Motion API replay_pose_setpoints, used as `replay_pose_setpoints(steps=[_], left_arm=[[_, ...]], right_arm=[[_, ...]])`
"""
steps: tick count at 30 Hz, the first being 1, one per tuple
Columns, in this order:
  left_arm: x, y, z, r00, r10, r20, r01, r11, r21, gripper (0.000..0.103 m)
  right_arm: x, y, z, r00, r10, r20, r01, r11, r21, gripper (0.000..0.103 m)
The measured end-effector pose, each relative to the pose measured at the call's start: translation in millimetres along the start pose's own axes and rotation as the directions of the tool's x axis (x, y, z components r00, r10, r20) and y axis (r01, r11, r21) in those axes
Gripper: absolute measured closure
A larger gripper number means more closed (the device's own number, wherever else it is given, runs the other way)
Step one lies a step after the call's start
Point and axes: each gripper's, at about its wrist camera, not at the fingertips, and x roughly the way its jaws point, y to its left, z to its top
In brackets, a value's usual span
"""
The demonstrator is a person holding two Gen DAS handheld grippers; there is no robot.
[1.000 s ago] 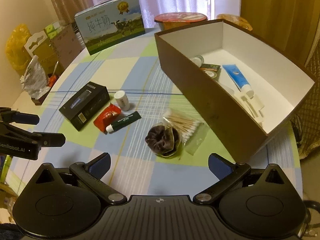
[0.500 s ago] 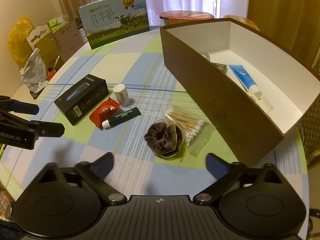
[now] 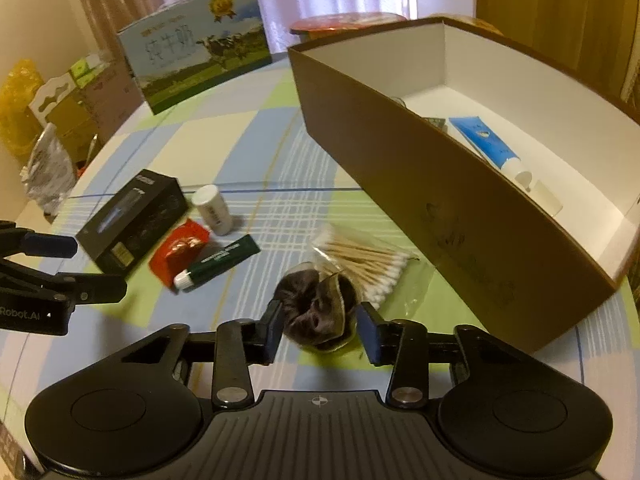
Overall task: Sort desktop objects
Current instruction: 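Grasp brown scrunchie with right tool while left tool grasps red candy packet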
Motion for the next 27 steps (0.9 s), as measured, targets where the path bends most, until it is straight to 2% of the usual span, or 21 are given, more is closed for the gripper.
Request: replay_pose_setpoints(steps=[3, 5, 7, 14, 19, 24, 27], left_arm=[[9, -1, 5, 1.000, -0.002, -0.001, 0.002, 1.000, 0.021, 0.025], [15, -1, 8, 1.000, 0.001, -0.003, 0.000, 0.999, 0.037, 0.030], [21, 0, 12, 1.000, -0.006, -0.008, 0.006, 0.999, 0.048, 0.036], [47, 2, 25, 0.999, -0.033, -0.037, 0.036, 0.995, 0.090, 0.055], [66, 2, 32, 0.996, -0.045, -0.073, 0.052, 0.993, 0.110, 0.064], [78, 4, 34, 0.992, -0.071, -0.102, 0.081, 0.992, 0.097, 0.067], [83, 2, 34, 0.990, -0.082, -0.111, 0.093, 0.990, 0.103, 0.077]], right_arm=[[9, -4, 2, 1.000, -0.005, -0.008, 0.005, 1.000, 0.014, 0.071], [13, -7, 2, 1.000, -0.002, -0.021, 0.003, 1.000, 0.014, 0.087], [17, -9, 1, 0.999, 0.001, -0.039, 0.000, 1.000, 0.013, 0.092], [12, -21, -2, 0.998, -0.005, -0.056, 0.007, 0.999, 0.040, 0.094], [6, -28, -4, 0.998, -0.016, -0.061, 0.020, 0.998, 0.068, 0.094], [-3, -34, -6, 0.998, -0.036, -0.061, 0.040, 0.996, 0.077, 0.094], [-9, -38, -8, 0.997, -0.052, -0.061, 0.057, 0.994, 0.089, 0.094]])
